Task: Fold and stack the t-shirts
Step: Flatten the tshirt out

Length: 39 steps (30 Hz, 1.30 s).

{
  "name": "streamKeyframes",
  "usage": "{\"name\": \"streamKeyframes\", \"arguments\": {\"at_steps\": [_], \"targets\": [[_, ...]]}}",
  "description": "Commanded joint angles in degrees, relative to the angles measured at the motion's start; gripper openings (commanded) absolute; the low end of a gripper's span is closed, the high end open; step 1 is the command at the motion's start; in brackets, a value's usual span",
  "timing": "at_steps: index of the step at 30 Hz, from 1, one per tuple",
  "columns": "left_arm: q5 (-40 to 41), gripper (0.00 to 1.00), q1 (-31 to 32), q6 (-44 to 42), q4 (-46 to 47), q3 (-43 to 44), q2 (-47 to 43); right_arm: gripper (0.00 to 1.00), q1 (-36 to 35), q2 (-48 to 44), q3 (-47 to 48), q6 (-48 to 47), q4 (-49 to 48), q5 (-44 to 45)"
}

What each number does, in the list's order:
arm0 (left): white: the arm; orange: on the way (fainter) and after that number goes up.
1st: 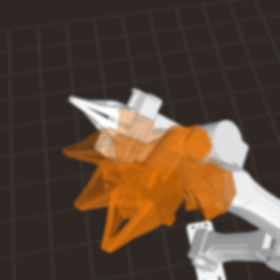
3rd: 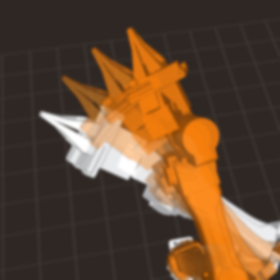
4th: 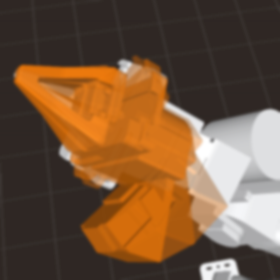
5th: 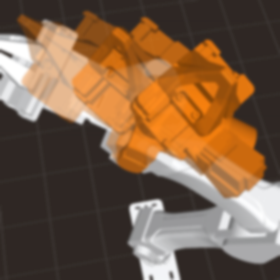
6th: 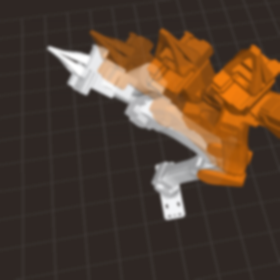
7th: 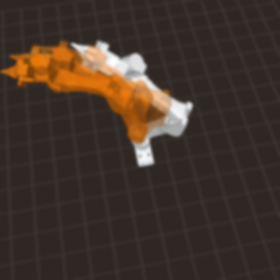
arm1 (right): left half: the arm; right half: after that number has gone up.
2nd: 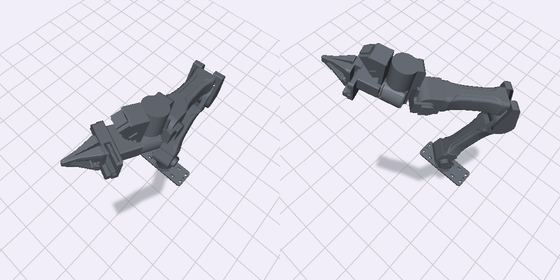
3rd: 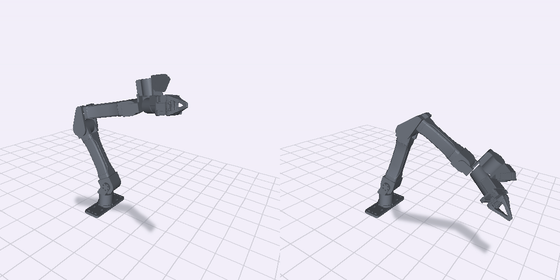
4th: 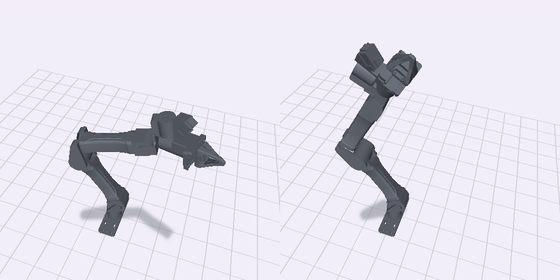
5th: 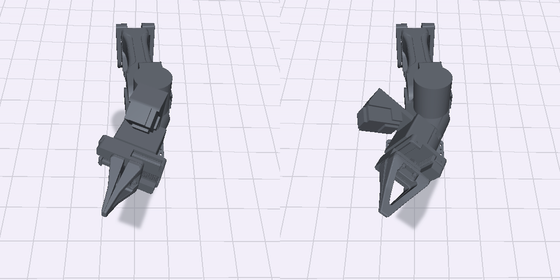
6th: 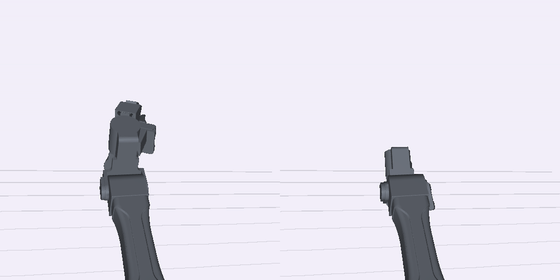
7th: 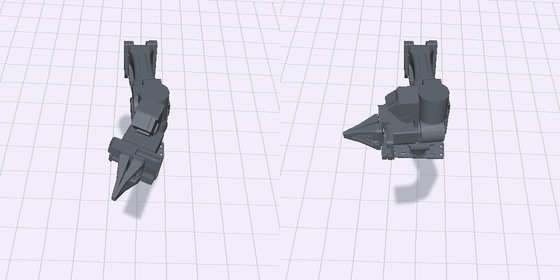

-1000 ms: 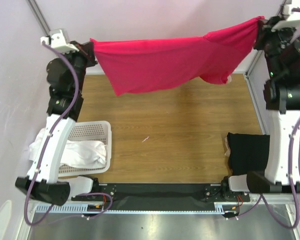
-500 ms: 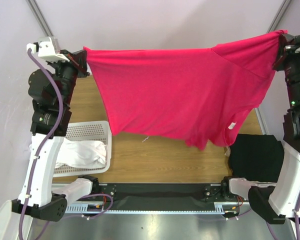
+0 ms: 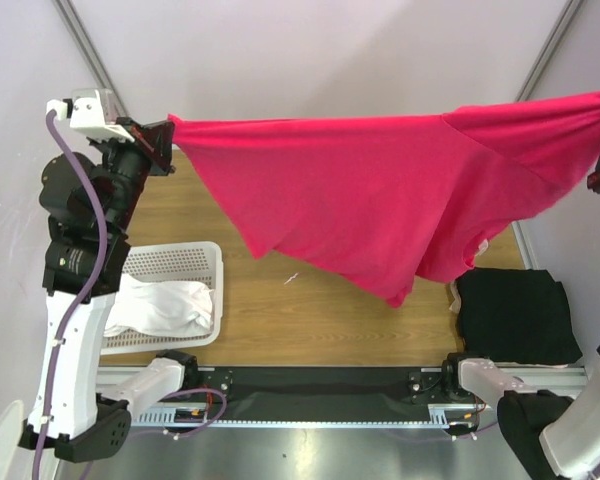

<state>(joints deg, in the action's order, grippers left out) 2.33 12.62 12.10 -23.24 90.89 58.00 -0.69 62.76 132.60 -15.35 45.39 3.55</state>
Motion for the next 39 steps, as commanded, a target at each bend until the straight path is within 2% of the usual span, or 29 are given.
{"name": "streamKeyframes", "arguments": {"at_steps": [1,8,15,21,23,28,32,35,39], "targets": [[4.6,0.0,-0.4,-1.1,-1.5,0.9,-2.4,0.0,0.2,-1.4,-1.1,-3.2,-1.7,7.3],[6.4,0.0,-0.4,-2.6,-3.2,1.3,-5.7,0.0,0.3,-5.1,-4.6,-4.6,-1.4,9.0],[4.0,0.0,-0.4,-2.2,-4.3,-0.1,-8.6,0.0,0.2,-10.7,-9.1,-5.4,-1.7,10.4],[2.0,0.0,-0.4,0.3,-5.2,-1.9,-10.7,0.0,0.2,-14.3,-13.6,-2.6,2.0,12.3],[1.7,0.0,-0.4,0.6,-6.2,-1.2,-11.0,0.0,0.2,-14.6,-13.2,-1.2,3.3,12.4],[3.6,0.0,-0.4,1.7,-11.0,4.1,-10.0,0.0,0.2,-13.7,-4.6,0.0,2.4,12.7],[3.3,0.0,-0.4,3.2,-13.3,6.4,-8.7,0.0,0.2,-12.8,-3.8,-1.3,0.7,12.7],[5.2,0.0,-0.4,4.0,-13.4,3.8,-7.6,0.0,0.2,-11.3,-5.1,-2.7,-0.4,15.2],[5.1,0.0,-0.3,6.4,-11.4,-3.9,-5.4,0.0,-2.6,-8.0,-9.3,-4.8,-0.2,20.3]]}}
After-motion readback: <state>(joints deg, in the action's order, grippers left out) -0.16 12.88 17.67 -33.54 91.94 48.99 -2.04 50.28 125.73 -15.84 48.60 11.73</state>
